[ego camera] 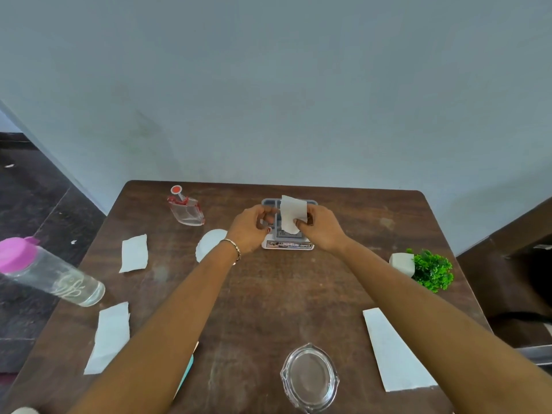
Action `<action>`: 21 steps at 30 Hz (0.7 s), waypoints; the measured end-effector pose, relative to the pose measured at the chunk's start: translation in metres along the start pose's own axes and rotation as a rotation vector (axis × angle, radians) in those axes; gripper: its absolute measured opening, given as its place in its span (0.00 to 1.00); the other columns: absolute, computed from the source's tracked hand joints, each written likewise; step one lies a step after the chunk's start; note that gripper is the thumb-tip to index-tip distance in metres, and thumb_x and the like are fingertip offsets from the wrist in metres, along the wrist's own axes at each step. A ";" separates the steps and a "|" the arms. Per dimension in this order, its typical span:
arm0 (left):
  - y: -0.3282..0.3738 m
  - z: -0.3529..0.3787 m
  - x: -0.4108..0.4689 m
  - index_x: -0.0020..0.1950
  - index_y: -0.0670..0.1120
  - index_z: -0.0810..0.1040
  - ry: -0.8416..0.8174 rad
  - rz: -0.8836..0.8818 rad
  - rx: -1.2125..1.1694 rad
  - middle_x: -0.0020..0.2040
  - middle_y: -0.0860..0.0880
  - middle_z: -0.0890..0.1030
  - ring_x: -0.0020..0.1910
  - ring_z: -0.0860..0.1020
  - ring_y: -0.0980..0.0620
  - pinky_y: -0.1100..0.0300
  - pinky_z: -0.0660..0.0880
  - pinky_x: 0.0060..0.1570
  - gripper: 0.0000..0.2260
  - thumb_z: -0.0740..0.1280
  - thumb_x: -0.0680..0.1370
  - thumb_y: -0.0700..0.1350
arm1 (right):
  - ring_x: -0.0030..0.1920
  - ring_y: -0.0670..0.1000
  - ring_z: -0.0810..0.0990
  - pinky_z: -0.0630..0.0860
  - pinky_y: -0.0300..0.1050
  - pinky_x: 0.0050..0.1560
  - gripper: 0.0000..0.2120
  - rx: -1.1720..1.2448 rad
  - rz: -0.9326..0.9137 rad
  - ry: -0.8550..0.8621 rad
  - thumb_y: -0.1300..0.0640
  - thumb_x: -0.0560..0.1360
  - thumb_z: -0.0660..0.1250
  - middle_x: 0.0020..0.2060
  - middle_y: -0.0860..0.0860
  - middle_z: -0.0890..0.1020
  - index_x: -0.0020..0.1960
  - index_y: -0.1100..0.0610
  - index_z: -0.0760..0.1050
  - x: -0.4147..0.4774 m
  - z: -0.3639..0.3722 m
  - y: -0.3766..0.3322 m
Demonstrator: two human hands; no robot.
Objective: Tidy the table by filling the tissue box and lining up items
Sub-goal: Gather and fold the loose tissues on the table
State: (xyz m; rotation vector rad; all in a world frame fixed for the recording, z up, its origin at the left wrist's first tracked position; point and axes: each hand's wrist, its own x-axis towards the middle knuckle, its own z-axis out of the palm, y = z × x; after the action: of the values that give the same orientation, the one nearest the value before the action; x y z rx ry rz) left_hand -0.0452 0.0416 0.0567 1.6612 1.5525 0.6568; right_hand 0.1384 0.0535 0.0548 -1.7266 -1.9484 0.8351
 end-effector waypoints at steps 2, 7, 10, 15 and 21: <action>-0.001 0.002 0.007 0.62 0.49 0.75 0.001 -0.014 0.049 0.52 0.50 0.81 0.43 0.74 0.55 0.60 0.76 0.48 0.17 0.67 0.74 0.36 | 0.52 0.56 0.81 0.78 0.47 0.53 0.16 -0.024 0.003 -0.011 0.58 0.76 0.66 0.55 0.56 0.83 0.62 0.62 0.76 0.004 0.000 0.001; -0.004 0.006 0.013 0.63 0.49 0.74 -0.004 -0.061 0.095 0.56 0.50 0.82 0.50 0.78 0.50 0.50 0.78 0.57 0.19 0.70 0.74 0.39 | 0.49 0.56 0.81 0.78 0.49 0.49 0.13 -0.082 -0.028 -0.081 0.59 0.76 0.65 0.51 0.56 0.83 0.59 0.60 0.76 0.008 0.003 0.003; -0.004 0.009 0.013 0.63 0.47 0.75 -0.012 -0.077 0.101 0.57 0.48 0.81 0.54 0.79 0.48 0.49 0.77 0.59 0.18 0.70 0.73 0.41 | 0.51 0.56 0.80 0.78 0.50 0.52 0.15 -0.118 -0.055 -0.099 0.60 0.76 0.65 0.54 0.56 0.82 0.62 0.59 0.75 0.011 0.005 0.002; -0.002 0.013 0.014 0.54 0.47 0.78 0.014 -0.078 0.149 0.52 0.47 0.81 0.50 0.78 0.47 0.49 0.77 0.57 0.10 0.70 0.73 0.44 | 0.52 0.55 0.80 0.76 0.46 0.53 0.14 -0.174 -0.080 -0.117 0.59 0.75 0.67 0.56 0.56 0.82 0.60 0.59 0.75 0.014 0.008 0.001; 0.003 0.015 0.012 0.51 0.48 0.79 0.061 -0.094 0.219 0.46 0.51 0.76 0.47 0.75 0.49 0.45 0.74 0.58 0.08 0.68 0.75 0.49 | 0.48 0.51 0.79 0.74 0.42 0.48 0.14 -0.262 -0.141 -0.115 0.57 0.75 0.68 0.54 0.54 0.82 0.60 0.56 0.75 0.012 0.007 0.002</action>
State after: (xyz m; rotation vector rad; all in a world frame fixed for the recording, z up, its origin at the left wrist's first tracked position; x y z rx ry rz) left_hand -0.0301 0.0503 0.0488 1.7271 1.7877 0.5071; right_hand 0.1331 0.0645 0.0473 -1.6871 -2.3143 0.6660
